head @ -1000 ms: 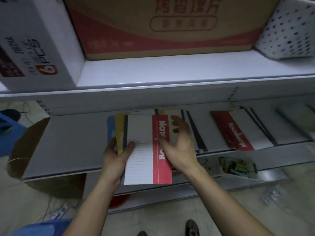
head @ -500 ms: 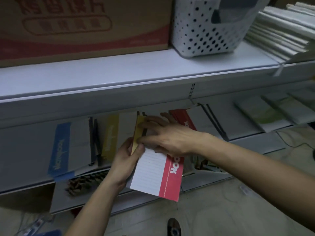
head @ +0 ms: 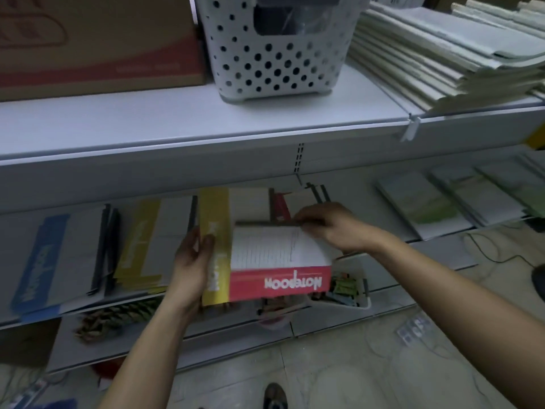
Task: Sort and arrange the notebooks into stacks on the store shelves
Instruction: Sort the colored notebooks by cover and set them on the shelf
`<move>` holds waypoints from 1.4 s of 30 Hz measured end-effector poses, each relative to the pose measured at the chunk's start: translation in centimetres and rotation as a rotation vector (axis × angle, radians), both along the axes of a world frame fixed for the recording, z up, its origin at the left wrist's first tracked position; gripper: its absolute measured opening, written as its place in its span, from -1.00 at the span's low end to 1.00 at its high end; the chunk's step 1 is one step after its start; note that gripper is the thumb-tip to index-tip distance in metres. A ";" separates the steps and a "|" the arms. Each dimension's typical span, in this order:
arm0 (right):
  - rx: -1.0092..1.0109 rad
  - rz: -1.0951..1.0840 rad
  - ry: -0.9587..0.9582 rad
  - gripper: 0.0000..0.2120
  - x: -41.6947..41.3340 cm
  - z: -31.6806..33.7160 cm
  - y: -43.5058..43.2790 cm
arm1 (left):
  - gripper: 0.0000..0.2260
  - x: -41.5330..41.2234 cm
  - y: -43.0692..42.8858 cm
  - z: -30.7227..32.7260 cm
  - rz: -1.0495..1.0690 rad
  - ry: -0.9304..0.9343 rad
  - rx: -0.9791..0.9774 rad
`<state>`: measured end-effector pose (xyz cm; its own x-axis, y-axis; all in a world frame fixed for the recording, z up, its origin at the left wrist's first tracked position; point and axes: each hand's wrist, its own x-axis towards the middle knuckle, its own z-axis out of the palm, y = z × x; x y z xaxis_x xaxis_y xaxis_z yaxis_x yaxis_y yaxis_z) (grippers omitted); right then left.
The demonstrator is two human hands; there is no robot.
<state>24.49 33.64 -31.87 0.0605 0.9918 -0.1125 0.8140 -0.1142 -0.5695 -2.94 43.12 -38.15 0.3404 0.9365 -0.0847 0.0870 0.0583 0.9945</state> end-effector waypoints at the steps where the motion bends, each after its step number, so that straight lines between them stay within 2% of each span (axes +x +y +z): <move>1: 0.031 -0.101 0.083 -0.83 0.8 -0.4 -0.5 | -0.85 -0.2 0.3 -0.2 0.032 -0.005 0.009; 4: 0.125 -0.470 0.340 -0.90 2.0 -2.3 -1.4 | -0.74 -0.7 0.7 -0.6 0.139 -0.065 -0.025; 7: 0.139 -0.705 0.405 -0.79 2.3 -4.4 -1.4 | -0.55 -0.7 0.7 -1.2 0.207 -0.053 -0.059; 9: 0.138 -0.794 0.348 -0.78 2.1 -5.1 -0.9 | -0.53 -0.7 0.8 -1.6 0.230 -0.047 -0.076; 11: 0.137 -0.826 0.161 -0.81 1.6 -5.3 -0.5 | -0.55 -0.3 0.6 -1.5 0.237 -0.058 -0.084; 14: 0.135 -0.844 -0.088 -0.74 0.7 -6.1 -0.5 | -0.60 0.0 0.0 -0.8 0.222 -0.099 -0.111; 17: 0.137 -0.871 -0.179 -0.87 0.5 -6.9 -0.6 | -0.79 0.3 -0.1 -1.0 0.196 -0.124 -0.114; 19: 0.235 -0.883 -0.198 -0.76 0.3 -7.2 -1.0 | -0.77 0.6 -0.4 -0.8 0.187 -0.141 -0.115; 20: 0.309 -0.877 -0.173 -0.73 -0.2 -6.9 -1.1 | -0.75 0.7 -0.6 -0.8 0.182 -0.138 -0.118; 22: 0.409 -0.800 0.000 -0.76 -2.4 -5.7 -1.1 | -0.72 0.6 -0.7 -0.9 0.168 -0.127 -0.106; 24: 0.347 -0.681 0.318 -0.83 -5.6 -4.4 -0.7 | -0.73 0.4 -0.9 -1.0 0.163 -0.092 -0.092; 26: 0.252 -0.574 0.503 -0.77 -8.5 -4.4 0.2 | -0.57 -0.1 -1.2 -0.9 0.186 -0.066 -0.094; 28: 0.225 -0.551 0.530 -0.70 -10.5 -4.8 1.2 | -0.51 -1.0 -1.5 -0.7 0.209 -0.060 -0.075; 31: 0.242 -0.563 0.575 -0.74 -12.2 -5.7 2.7 | -0.69 -3.5 -1.5 -0.7 0.243 -0.076 -0.077; 34: 0.229 -0.555 0.615 -0.76 -14.0 -6.6 3.9 | -0.64 -6.8 -1.1 -0.8 0.315 -0.105 -0.122; 38: 0.193 -0.583 0.753 -0.77 -16.1 -7.0 6.0 | -0.76 -11.5 -0.2 -0.7 0.434 -0.160 -0.119; 42: 0.180 -0.625 0.753 -0.79 -17.8 -6.6 9.7 | -0.84 -17.9 1.1 -0.8 0.577 -0.130 -0.146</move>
